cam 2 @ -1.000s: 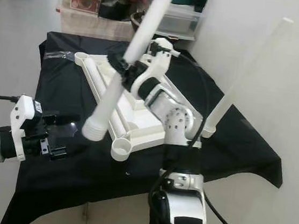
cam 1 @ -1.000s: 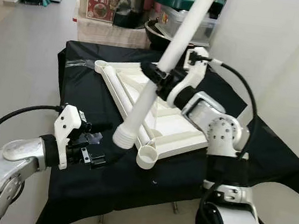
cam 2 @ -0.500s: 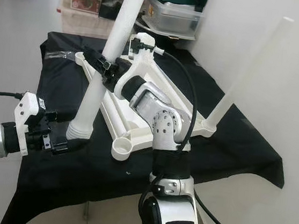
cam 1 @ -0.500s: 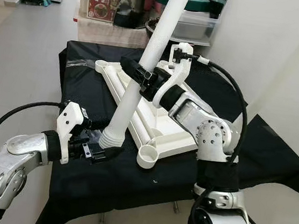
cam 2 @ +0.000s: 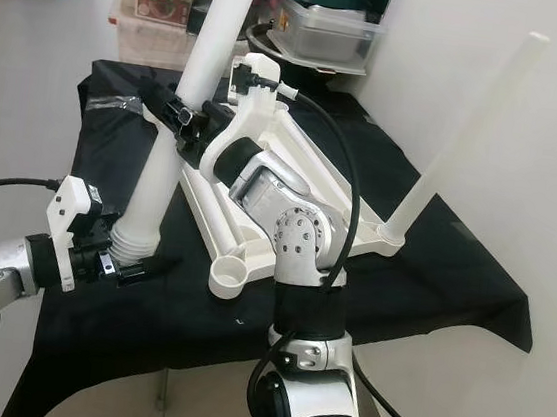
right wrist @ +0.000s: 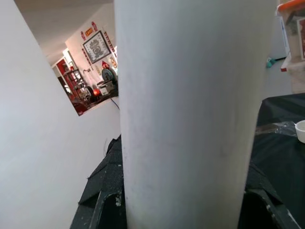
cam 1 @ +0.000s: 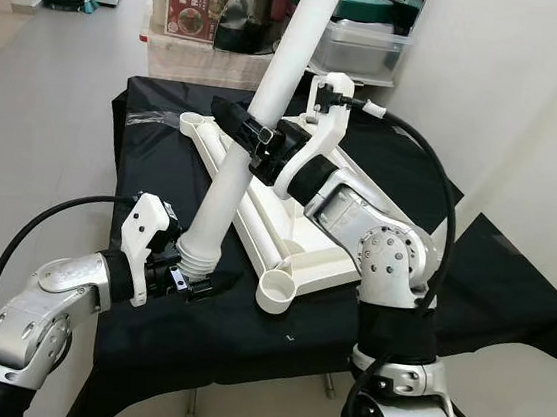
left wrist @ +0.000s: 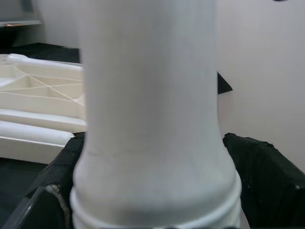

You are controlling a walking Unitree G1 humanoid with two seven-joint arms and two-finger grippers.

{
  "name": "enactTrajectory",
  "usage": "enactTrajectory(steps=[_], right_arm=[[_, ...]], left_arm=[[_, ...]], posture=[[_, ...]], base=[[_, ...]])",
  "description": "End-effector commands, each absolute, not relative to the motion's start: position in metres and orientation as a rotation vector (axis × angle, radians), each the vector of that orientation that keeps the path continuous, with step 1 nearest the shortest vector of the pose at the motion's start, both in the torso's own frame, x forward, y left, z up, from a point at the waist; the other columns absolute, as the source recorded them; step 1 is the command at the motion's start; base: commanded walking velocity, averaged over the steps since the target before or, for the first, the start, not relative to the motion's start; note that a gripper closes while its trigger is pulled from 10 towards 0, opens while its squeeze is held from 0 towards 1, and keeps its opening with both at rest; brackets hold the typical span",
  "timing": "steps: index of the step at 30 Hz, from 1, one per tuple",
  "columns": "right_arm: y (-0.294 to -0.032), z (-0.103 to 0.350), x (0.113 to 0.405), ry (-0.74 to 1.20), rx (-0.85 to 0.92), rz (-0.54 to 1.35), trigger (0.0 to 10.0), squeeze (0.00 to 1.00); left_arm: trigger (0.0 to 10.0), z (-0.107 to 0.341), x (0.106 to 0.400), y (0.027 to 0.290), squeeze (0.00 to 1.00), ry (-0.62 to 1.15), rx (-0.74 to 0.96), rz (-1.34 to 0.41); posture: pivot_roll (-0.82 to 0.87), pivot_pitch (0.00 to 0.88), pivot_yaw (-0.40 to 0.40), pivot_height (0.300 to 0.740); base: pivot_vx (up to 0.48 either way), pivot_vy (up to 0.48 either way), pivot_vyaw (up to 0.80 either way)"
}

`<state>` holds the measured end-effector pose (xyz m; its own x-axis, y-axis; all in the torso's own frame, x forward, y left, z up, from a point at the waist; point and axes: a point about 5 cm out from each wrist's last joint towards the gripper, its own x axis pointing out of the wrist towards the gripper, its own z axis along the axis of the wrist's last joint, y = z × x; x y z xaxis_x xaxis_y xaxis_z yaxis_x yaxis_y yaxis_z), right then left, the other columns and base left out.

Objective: Building children table

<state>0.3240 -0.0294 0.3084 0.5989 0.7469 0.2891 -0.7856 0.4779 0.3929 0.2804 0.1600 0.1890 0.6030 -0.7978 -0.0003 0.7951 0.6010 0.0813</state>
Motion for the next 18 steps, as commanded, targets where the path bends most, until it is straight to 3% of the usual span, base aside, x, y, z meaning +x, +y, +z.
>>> enactTrajectory(steps=[1,3,4,5,6,7,18], right_arm=[[-0.0302,0.3130,0.3214,-0.115,0.528,0.945,0.0,0.00],[-0.0300,0.3141,0.3208,-0.121,0.525,0.948,0.0,0.00],[-0.0299,0.3153,0.3201,-0.127,0.524,0.951,0.0,0.00],[-0.0299,0.3153,0.3201,-0.127,0.524,0.951,0.0,0.00],[-0.0297,0.3161,0.3191,-0.131,0.523,0.954,0.0,0.00],[-0.0290,0.3162,0.3177,-0.133,0.521,0.959,0.0,0.00],[-0.0266,0.3082,0.3155,-0.115,0.482,0.973,0.0,0.00]], left_arm=[[10.0,0.1831,0.2799,0.1558,0.00,-0.012,0.080,-0.936],[9.8,0.1817,0.2799,0.1557,0.00,-0.008,0.082,-0.935],[5.6,0.1814,0.2808,0.1566,0.00,-0.013,0.083,-0.925],[5.6,0.1814,0.2808,0.1566,0.00,-0.013,0.083,-0.925],[1.8,0.1825,0.2825,0.1580,0.00,-0.023,0.076,-0.907],[0.0,0.1852,0.2849,0.1599,0.00,-0.046,0.070,-0.884],[0.0,0.1884,0.2821,0.1601,0.00,-0.064,0.072,-0.907]], posture=[[0.13,0.000,-0.128,0.740],[0.12,0.000,-0.128,0.740],[0.12,0.000,-0.128,0.740],[0.12,0.000,-0.128,0.740],[0.13,0.000,-0.129,0.740],[0.13,0.000,-0.130,0.740],[0.13,0.000,-0.130,0.740]], base=[[0.000,0.000,0.00],[0.000,0.000,0.00],[0.000,0.000,0.00],[0.000,0.000,0.00],[0.000,0.000,0.00],[0.000,0.000,0.00],[0.000,0.000,0.00]])
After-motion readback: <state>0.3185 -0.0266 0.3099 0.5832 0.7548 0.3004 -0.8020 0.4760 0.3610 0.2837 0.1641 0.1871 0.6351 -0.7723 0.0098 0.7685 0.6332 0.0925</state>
